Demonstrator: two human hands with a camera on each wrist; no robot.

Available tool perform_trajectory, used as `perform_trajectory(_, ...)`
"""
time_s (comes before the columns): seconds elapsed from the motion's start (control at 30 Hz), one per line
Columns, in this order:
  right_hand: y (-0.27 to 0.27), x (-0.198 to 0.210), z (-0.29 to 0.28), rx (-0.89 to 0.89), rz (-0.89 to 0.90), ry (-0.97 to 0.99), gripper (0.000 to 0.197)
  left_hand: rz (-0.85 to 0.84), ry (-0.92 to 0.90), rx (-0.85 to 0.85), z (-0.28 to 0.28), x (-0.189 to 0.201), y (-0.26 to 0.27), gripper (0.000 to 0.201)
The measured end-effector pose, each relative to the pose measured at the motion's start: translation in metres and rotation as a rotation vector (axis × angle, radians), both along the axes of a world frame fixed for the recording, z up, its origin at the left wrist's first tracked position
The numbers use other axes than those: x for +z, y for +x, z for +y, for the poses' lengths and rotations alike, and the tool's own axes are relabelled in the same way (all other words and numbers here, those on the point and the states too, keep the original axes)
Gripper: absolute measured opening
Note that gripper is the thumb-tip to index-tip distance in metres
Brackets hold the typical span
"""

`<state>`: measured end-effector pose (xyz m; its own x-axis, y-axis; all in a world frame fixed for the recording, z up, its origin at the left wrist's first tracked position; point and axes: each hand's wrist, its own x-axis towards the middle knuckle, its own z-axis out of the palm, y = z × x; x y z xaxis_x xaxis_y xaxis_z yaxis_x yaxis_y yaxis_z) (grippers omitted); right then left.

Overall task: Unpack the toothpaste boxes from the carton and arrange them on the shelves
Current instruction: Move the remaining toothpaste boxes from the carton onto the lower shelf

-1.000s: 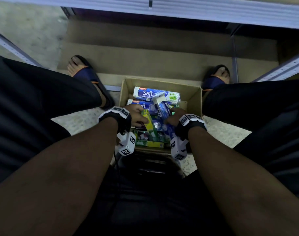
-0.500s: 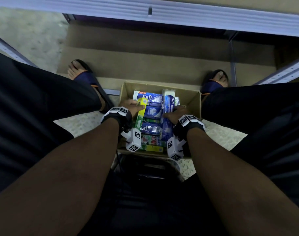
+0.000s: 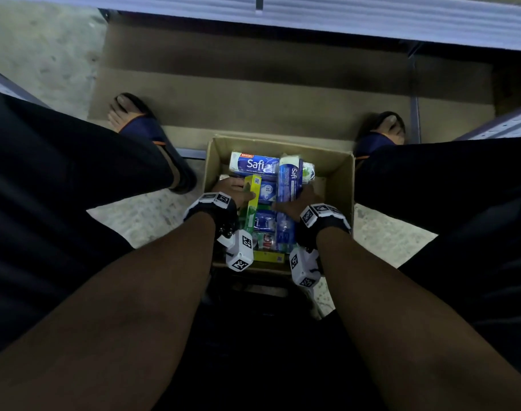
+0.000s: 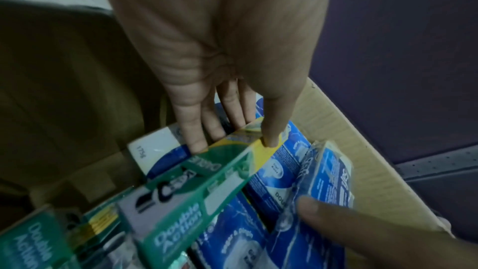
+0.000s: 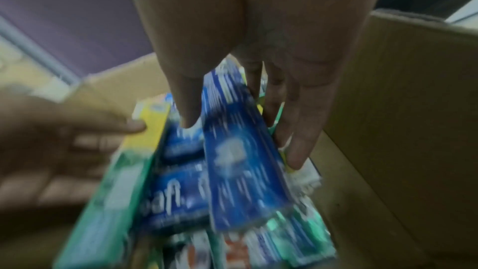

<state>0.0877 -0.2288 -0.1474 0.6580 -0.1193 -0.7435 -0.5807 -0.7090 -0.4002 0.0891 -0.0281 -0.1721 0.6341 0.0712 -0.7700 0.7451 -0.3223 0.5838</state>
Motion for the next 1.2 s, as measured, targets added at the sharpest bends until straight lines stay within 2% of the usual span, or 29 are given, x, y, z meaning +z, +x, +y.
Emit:
perform_trajectory(0.13, -0.005, -0.001, 0.003, -0.018, -0.007, 0.010, 0.104, 0.049, 0.044, 0.017, 0.000, -0.005, -0.002, 0.056)
perform_trajectory(0.27, -0.005, -0.003, 0.005, -0.024, -0.024, 0.004, 0.103, 0.101, 0.005, 0.083, 0.002, -0.005, -0.004, 0.056)
perform_trajectory(0.4, -0.004, -0.005, 0.003, -0.023, -0.017, 0.007, 0.103, 0.087, 0.009, 0.071, 0.006, 0.000, -0.004, 0.059)
perform_trajectory(0.53, -0.006, -0.004, -0.003, -0.025, -0.051, 0.027, 0.086, 0.060, -0.007, 0.061, 0.008, 0.007, -0.007, 0.055)
perform_trajectory(0.63, -0.005, 0.002, -0.007, -0.022, -0.053, 0.051, 0.083, 0.040, 0.002, 0.059, 0.009, 0.013, -0.009, 0.058)
perform_trajectory(0.8, -0.006, 0.013, -0.011, -0.018, -0.097, 0.062, 0.074, -0.063, 0.032, 0.093, 0.004, 0.033, -0.007, 0.049)
perform_trajectory(0.93, -0.008, 0.023, -0.009, -0.064, -0.202, 0.071, 0.064, -0.167, 0.038, 0.089, 0.003, 0.053, -0.006, 0.048)
perform_trajectory(1.13, -0.007, 0.049, -0.007, -0.114, -0.275, 0.124, 0.072, -0.273, 0.025, 0.071, 0.005, 0.083, -0.008, 0.052)
perform_trajectory(1.2, -0.009, 0.059, -0.009, -0.115, -0.324, 0.120, 0.068, -0.303, 0.019, 0.073, 0.005, 0.094, -0.011, 0.055)
